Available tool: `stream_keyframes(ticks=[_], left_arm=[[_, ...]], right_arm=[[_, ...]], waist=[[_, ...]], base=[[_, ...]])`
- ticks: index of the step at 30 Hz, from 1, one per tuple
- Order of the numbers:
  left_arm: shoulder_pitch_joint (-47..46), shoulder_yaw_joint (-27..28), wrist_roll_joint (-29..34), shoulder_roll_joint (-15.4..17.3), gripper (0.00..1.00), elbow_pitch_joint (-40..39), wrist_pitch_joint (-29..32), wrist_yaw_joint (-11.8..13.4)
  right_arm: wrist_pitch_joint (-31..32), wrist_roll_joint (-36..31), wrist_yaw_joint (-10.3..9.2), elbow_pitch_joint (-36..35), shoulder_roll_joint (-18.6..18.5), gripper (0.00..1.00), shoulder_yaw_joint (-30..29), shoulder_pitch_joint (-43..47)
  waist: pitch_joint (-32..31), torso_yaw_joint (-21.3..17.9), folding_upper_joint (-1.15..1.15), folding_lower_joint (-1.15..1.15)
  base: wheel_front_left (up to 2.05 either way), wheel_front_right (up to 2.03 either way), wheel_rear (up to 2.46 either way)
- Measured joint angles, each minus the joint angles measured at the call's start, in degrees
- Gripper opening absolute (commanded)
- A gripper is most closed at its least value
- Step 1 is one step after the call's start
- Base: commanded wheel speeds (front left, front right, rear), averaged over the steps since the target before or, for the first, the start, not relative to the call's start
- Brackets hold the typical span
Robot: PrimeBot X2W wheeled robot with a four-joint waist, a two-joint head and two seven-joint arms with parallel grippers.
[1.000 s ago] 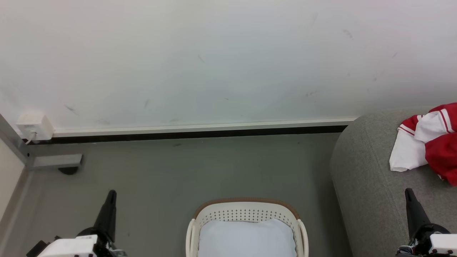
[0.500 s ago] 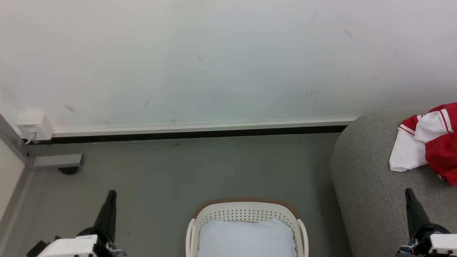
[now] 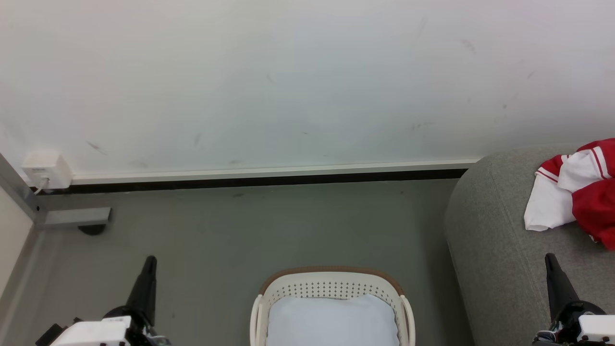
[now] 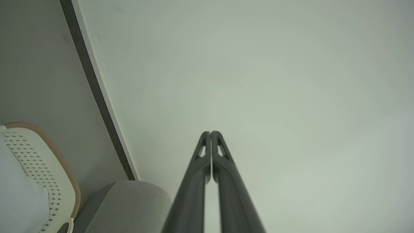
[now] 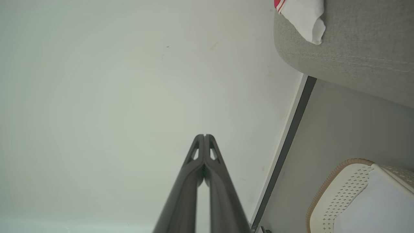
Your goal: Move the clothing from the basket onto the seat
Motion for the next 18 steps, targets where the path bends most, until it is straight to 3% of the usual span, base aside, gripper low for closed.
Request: stream_keyframes(ticks=[18], left_arm=[[0.00,0.00,0.00,0.00,0.00,0.00,0.00,0.00]], right_arm=[[0.00,0.01,0.00,-0.01,-0.01,0.00,0.00,0.00]], waist=[[0.00,0.00,0.00,0.00]], base=[[0.00,0.00,0.00]])
